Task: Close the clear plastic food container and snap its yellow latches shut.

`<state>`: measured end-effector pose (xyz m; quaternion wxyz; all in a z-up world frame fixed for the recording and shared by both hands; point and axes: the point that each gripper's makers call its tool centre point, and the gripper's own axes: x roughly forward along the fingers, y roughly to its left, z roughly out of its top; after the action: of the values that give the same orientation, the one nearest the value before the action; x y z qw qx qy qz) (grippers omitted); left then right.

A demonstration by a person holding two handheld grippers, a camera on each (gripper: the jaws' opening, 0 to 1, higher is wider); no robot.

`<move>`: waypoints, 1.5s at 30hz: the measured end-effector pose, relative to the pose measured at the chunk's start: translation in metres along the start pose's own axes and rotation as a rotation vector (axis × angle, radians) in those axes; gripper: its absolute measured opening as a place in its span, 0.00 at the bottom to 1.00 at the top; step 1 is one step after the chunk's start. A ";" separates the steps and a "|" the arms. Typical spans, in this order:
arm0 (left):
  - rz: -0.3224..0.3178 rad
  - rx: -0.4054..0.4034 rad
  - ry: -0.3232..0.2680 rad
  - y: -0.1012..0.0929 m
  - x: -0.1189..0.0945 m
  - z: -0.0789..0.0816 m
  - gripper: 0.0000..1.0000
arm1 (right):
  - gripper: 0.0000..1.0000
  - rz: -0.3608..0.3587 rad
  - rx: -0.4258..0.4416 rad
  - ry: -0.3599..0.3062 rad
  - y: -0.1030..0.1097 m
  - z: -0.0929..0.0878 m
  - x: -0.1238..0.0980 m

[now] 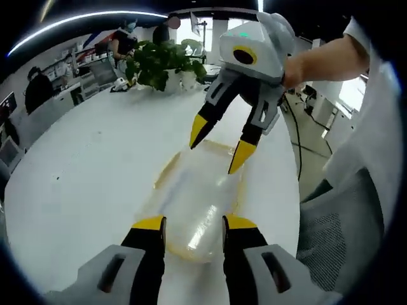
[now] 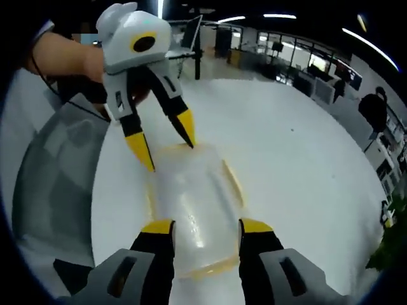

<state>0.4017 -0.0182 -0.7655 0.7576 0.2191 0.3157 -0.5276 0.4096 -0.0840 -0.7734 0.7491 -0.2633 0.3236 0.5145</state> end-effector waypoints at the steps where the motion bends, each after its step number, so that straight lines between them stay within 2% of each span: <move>1: -0.004 0.017 0.005 0.001 0.002 0.001 0.34 | 0.38 0.001 -0.006 0.002 0.000 0.000 0.000; 19: -0.083 0.204 0.062 -0.008 0.017 0.011 0.32 | 0.37 0.056 -0.052 0.028 0.002 0.002 0.008; 26: -0.098 0.226 0.060 -0.010 0.021 0.019 0.32 | 0.37 0.073 -0.062 0.028 0.004 0.008 0.009; 29: -0.110 0.234 0.071 -0.012 0.023 0.018 0.28 | 0.37 0.080 -0.074 0.036 0.006 0.008 0.009; 45: -0.139 0.313 0.122 -0.013 0.030 0.021 0.30 | 0.37 0.134 -0.137 0.081 0.011 0.015 0.015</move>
<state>0.4020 -0.0560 -0.7720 0.6555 0.3437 0.2894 -0.6070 0.4068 -0.0607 -0.7757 0.6796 -0.3125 0.3346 0.5731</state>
